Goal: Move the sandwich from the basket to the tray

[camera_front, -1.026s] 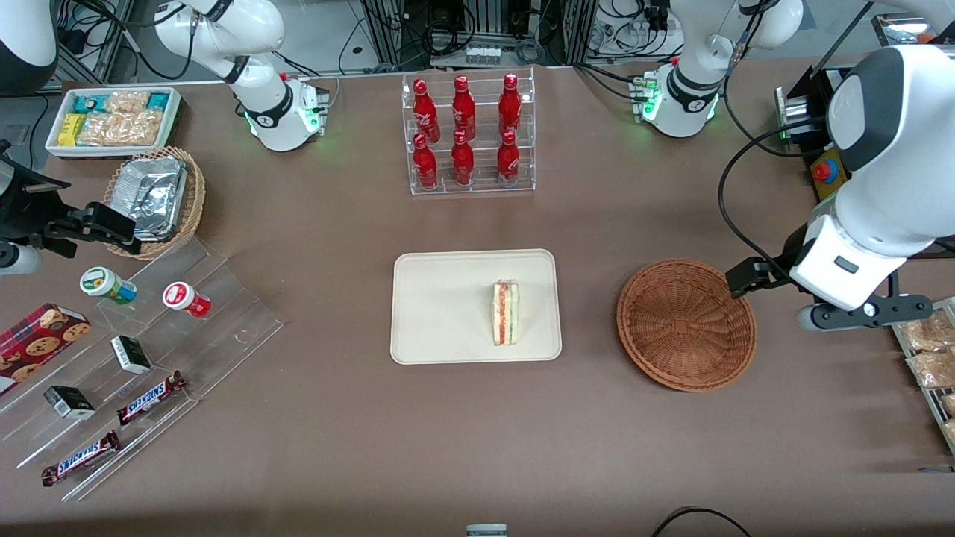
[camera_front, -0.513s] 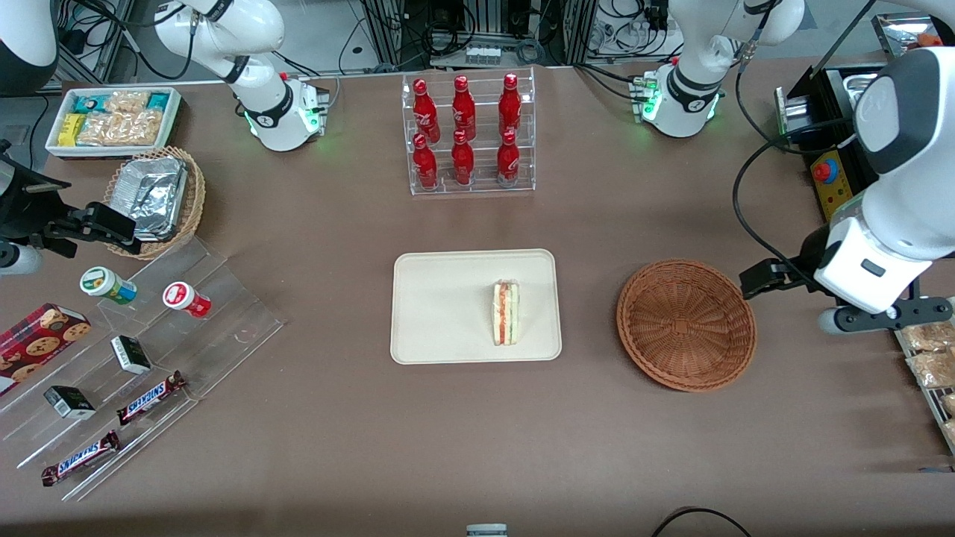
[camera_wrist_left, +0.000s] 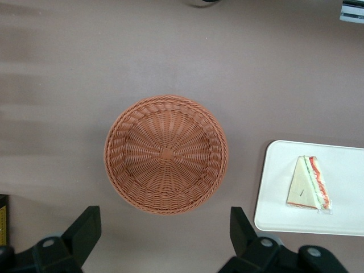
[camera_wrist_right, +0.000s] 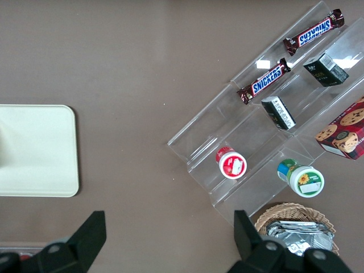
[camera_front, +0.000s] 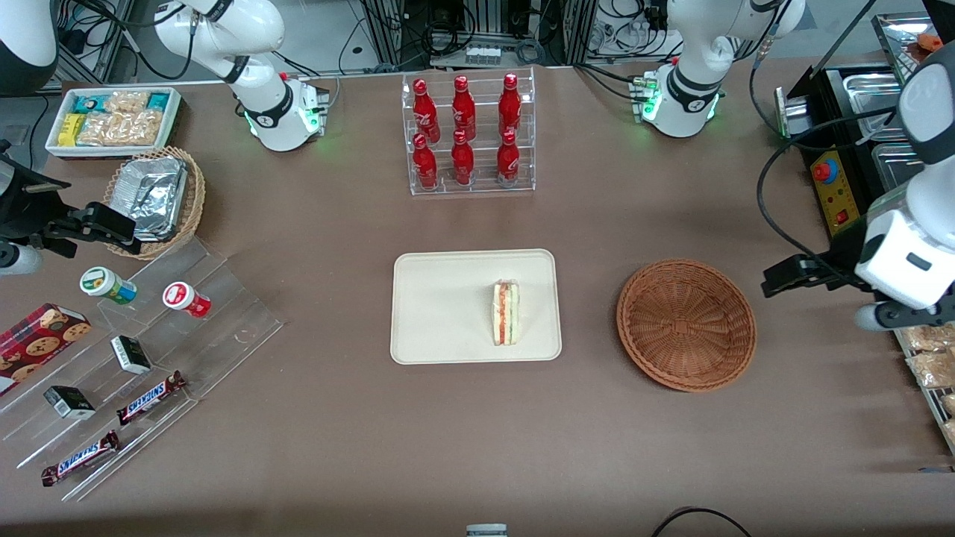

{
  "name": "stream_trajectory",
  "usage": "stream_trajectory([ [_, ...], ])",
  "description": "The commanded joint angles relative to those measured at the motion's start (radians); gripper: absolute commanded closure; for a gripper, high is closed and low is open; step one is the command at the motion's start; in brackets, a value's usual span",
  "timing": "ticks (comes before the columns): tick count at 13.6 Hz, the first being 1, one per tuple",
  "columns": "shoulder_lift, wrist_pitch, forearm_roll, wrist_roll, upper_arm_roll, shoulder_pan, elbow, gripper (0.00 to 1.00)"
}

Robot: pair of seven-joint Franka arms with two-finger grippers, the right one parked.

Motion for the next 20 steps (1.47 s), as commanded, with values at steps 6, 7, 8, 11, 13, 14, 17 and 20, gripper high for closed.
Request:
stream_trajectory([
  [6, -0.207, 0.029, 0.043, 0.051, -0.080, 0.086, -0.220, 0.00],
  [7, -0.226, 0.021, 0.056, 0.054, -0.083, 0.086, -0.229, 0.00],
  [8, -0.238, 0.017, 0.066, 0.055, -0.088, 0.086, -0.242, 0.00],
  [11, -0.279, -0.009, 0.125, 0.051, -0.118, 0.086, -0.285, 0.00],
  [13, -0.283, -0.041, 0.134, 0.051, -0.120, 0.086, -0.282, 0.00],
  [14, -0.289, -0.058, 0.136, 0.049, -0.120, 0.085, -0.280, 0.00],
  [17, -0.292, -0.114, 0.134, 0.058, -0.120, 0.086, -0.257, 0.00],
  [20, -0.310, -0.146, 0.134, 0.100, -0.120, 0.100, -0.259, 0.00],
])
